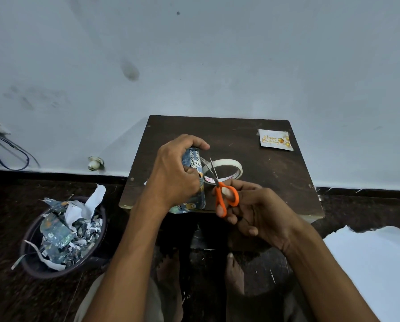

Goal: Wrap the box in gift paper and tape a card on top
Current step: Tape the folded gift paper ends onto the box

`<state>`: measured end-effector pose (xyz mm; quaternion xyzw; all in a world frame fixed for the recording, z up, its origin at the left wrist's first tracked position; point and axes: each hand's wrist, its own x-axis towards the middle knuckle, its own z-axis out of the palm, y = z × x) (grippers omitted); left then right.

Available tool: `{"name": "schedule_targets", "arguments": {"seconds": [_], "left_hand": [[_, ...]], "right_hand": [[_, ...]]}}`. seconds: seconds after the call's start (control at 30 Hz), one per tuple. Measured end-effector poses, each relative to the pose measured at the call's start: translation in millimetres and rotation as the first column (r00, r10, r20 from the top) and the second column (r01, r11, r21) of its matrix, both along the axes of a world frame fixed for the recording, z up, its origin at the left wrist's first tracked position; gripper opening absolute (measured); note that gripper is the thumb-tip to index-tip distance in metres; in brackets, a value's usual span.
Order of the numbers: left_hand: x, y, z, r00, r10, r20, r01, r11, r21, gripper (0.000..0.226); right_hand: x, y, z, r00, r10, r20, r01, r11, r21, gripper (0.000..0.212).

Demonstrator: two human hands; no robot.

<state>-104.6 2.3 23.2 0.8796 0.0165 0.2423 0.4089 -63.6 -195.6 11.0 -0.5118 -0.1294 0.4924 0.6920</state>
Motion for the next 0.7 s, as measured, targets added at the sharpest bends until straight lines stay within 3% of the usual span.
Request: {"name": "schedule_targets", "arguments": {"seconds": [0.07,0.23,0.57,0.7], "left_hand": [[0.4,-0.2,-0.3,1.0,-0.003,0.004,0.003,1.0,0.002,0.053],[0.3,-0.9,-1.4,1.0,-0.012,0.015,0.012,1.0,0.008,0.053],[1.4,-0.5,-2.1,1.0,-0.003,0.021,0.003,1.0,-0.001,0.05],[1.6,-0.4,-1.9,1.0,-0.011,0.023,0.011,1.0,-0.004,0.049]], "right_hand": [[-0.6,4.6,-1.3,1.0,-0.021,0.0,0.021,1.0,0.012,0.068],[-1.7,14.4,-2.5,0.996,-0.085,-0.024,0.086,0.996,0.011,0.035],[8.2,-3.0,-2.8,0.989,-0.067,-0.134,0.078,0.993,0.084,0.059],[8.2,-6.1,-2.7,0.986,0.018,-0.165,-0.006,0.997,0.072,0.054]]}}
